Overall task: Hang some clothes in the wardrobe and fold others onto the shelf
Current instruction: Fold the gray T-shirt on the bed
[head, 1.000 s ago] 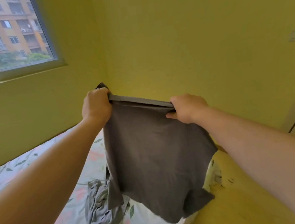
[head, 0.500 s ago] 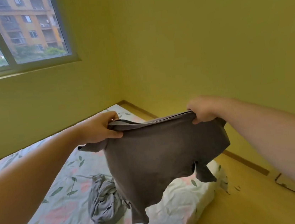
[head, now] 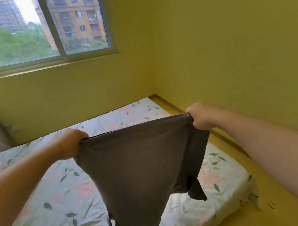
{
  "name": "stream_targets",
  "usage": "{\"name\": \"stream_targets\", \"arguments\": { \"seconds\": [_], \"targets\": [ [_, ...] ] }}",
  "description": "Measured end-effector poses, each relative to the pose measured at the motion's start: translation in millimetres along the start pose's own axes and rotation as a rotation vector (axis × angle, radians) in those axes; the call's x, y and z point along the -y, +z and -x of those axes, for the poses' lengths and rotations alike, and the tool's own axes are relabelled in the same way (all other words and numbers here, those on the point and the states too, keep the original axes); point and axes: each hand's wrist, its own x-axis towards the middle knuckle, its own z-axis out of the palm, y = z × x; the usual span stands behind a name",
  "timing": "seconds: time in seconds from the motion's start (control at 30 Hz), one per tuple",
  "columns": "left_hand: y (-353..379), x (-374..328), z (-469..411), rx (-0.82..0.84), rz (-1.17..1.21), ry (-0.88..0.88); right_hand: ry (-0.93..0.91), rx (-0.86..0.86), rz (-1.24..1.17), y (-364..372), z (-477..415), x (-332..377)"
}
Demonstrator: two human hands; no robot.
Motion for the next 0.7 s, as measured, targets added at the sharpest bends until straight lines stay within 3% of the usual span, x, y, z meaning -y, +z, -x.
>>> {"name": "stream_targets", "arguments": {
  "seconds": [0.13, 0.27, 0.4, 0.57, 0.7],
  "targets": [
    [5.7, 6.8, 44.6, 0.061, 0.409, -0.222, -0.126, 0.166, -0.304, -0.9, 9.1, 18.6],
    [7.0, 5.7, 84.6, 0.308, 0.737, -0.358, -0.108, 0.443, -0.504, -8.9, 17.8, 32.3],
    [-0.2, 20.0, 113.9, 0.601, 0.829, -0.490, -0.111, 0.702, -0.341, -12.5, 10.2, 51.4],
    [1.2, 65.1, 125.2, 0.973, 0.703, -0.362, -0.142, 0.953, -0.213, -13.9, -8.2, 95.5],
    [28.4, 112.1, 122.6, 1.134, 0.635, -0.313, -0.179, 1.056, -0.137, -10.9, -31.9, 144.7]
  ]
}}
